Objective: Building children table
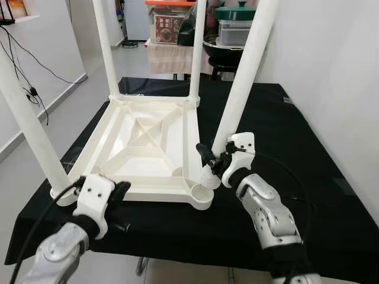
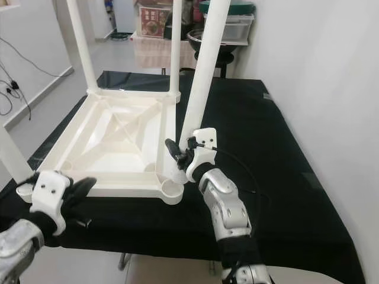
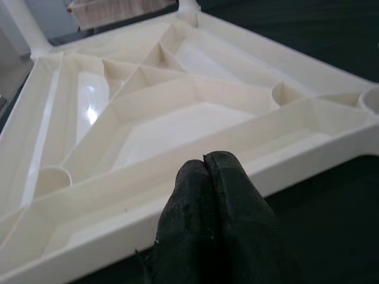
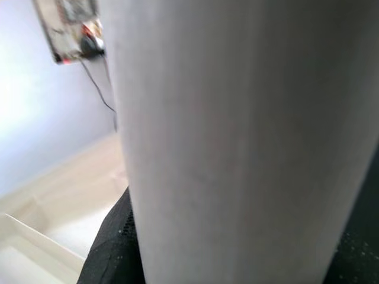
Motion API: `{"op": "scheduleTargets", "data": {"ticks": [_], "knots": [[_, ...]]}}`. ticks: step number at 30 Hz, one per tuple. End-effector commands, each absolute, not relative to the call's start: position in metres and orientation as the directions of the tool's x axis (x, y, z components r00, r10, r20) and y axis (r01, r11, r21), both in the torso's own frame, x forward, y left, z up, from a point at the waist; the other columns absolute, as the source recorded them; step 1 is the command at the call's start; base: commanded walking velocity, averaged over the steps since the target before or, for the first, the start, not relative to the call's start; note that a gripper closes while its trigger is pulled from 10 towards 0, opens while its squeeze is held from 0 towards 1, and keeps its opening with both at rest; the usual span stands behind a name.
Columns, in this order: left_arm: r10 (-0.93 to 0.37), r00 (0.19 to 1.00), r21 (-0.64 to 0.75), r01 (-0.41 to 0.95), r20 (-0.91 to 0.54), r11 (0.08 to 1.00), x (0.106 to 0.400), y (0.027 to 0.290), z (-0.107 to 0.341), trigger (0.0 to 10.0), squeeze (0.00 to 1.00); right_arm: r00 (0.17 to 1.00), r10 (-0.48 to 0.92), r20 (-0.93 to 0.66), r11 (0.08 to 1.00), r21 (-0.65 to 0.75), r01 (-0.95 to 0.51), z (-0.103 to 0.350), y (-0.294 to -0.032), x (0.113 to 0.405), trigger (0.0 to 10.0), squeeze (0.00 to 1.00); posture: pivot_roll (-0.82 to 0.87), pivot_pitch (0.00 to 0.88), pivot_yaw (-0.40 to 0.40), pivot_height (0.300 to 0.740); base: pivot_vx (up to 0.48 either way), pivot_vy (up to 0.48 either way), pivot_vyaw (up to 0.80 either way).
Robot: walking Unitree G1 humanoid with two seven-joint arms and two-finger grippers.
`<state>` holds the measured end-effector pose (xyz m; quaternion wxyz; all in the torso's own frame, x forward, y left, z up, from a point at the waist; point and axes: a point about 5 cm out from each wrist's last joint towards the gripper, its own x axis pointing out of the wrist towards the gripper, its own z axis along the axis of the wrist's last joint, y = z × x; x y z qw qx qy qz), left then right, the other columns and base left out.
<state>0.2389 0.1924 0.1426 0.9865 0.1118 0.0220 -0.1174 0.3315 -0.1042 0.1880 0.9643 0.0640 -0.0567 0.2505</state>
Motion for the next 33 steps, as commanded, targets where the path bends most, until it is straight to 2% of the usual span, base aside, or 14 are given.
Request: {"op": "scheduleTargets", "data": {"ticks": [1, 6, 15, 18, 21, 26, 28, 29, 30, 32, 33], "knots": [[-0.224, 0.971, 0.222, 0.238, -0.087, 0.946, 0.238, 0.19, 0.135, 10.0, 0.0, 0.854, 0.487, 0.184, 0.857, 0.092, -0.508, 0.196, -0.102, 0.33, 10.0, 0.0, 0.04, 0.0, -0.037, 0.74, 0.0, 0.0, 0.0], [-0.245, 0.964, 0.215, 0.263, -0.104, 0.941, 0.246, 0.166, 0.123, 10.0, 0.0, 0.892, 0.395, 0.221, 0.899, 0.106, -0.425, 0.198, -0.115, 0.324, 10.0, 0.0, 0.0, 0.0, -0.008, 0.74, 0.0, 0.0, 0.0], [-0.269, 0.962, 0.214, 0.271, -0.041, 0.938, 0.267, 0.164, 0.133, 10.0, 0.0, 0.865, 0.395, 0.31, 0.879, 0.145, -0.454, 0.219, -0.101, 0.318, 10.0, 0.0, -0.05, 0.0, 0.051, 0.74, 0.0, 0.0, 0.0], [-0.306, 0.946, 0.238, 0.323, -0.107, 0.916, 0.255, 0.158, 0.118, 10.0, 0.0, 0.857, 0.435, 0.275, 0.867, 0.129, -0.481, 0.208, -0.088, 0.318, 10.0, 0.0, -0.05, 0.0, 0.049, 0.74, 0.0, 0.0, 0.0], [-0.316, 0.943, 0.156, 0.329, -0.106, 0.931, 0.235, 0.153, 0.126, 10.0, 0.0, 0.837, 0.463, 0.292, 0.844, 0.144, -0.517, 0.217, -0.092, 0.312, 10.0, 0.0, -0.03, 0.0, 0.069, 0.74, 0.0, 0.0, 0.0], [-0.343, 0.932, 0.179, 0.36, -0.119, 0.915, 0.237, 0.148, 0.121, 10.0, 0.0, 0.835, 0.463, 0.296, 0.851, 0.116, -0.513, 0.223, -0.101, 0.318, 10.0, 0.0, -0.01, 0.0, 0.053, 0.74, 0.0, 0.0, 0.0], [-0.367, 0.922, 0.201, 0.385, -0.124, 0.901, 0.236, 0.145, 0.112, 10.0, 0.0, 0.771, 0.557, 0.308, 0.798, 0.056, -0.599, 0.224, -0.104, 0.319, 10.0, 0.0, 0.0, 0.0, 0.037, 0.74, 0.0, 0.0, 0.0], [-0.367, 0.922, 0.201, 0.385, -0.124, 0.901, 0.236, 0.145, 0.112, 10.0, 0.0, 0.771, 0.557, 0.308, 0.798, 0.056, -0.599, 0.224, -0.104, 0.319, 10.0, 0.0, 0.0, 0.0, 0.037, 0.74, 0.0, 0.0, 0.0], [-0.349, 0.925, 0.183, 0.373, -0.15, 0.91, 0.231, 0.146, 0.104, 10.0, 0.0, 0.669, 0.688, 0.281, 0.699, -0.013, -0.715, 0.222, -0.102, 0.317, 10.0, 0.0, 0.01, 0.0, 0.041, 0.74, 0.0, 0.0, 0.0], [-0.349, 0.925, 0.183, 0.373, -0.15, 0.91, 0.231, 0.146, 0.104, 10.0, 0.0, 0.669, 0.688, 0.281, 0.699, -0.013, -0.715, 0.222, -0.102, 0.317, 10.0, 0.0, 0.01, 0.0, 0.041, 0.74, 0.0, 0.0, 0.0], [-0.363, 0.918, 0.162, 0.387, -0.161, 0.908, 0.226, 0.142, 0.102, 10.0, 0.0, 0.612, 0.741, 0.276, 0.641, -0.019, -0.767, 0.224, -0.101, 0.315, 10.0, 0.0, 0.02, 0.0, 0.037, 0.74, 0.0, 0.0, 0.0]]}}
